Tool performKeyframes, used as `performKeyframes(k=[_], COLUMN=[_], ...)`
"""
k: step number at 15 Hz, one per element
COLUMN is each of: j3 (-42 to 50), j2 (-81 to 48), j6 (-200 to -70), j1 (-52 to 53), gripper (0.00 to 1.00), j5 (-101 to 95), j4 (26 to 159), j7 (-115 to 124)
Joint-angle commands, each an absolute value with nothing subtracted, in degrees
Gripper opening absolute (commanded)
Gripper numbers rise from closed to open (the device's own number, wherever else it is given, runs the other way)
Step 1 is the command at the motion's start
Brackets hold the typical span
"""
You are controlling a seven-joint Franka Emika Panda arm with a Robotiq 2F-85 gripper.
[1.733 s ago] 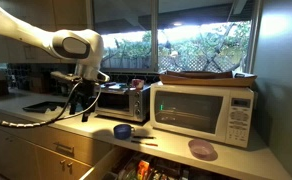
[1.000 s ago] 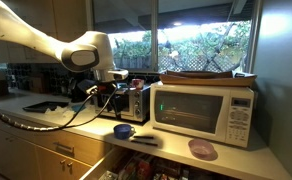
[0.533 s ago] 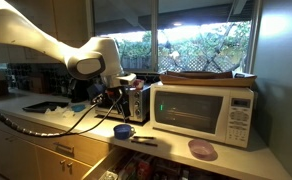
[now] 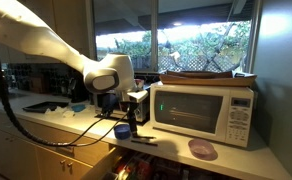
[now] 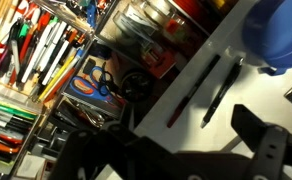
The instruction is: Pick up the pen at the edge of the kitchen counter and put it on the gray oven
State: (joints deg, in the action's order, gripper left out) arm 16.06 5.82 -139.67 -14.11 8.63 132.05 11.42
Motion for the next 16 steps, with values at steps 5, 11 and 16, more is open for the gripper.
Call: performKeyframes(k=[5, 11, 16], j3=[15.5, 15.3, 13.6], j2=[-10.1, -12.2, -15.4], j6=[-134.3, -137.9, -139.1], j1=[-15.1, -14.0, -13.6], gripper=[1.0, 1.0, 0.7], j5=[14.6, 14.3, 17.6], j4=[120.3, 119.5, 117.9], j7=[23.2, 25.1, 25.4])
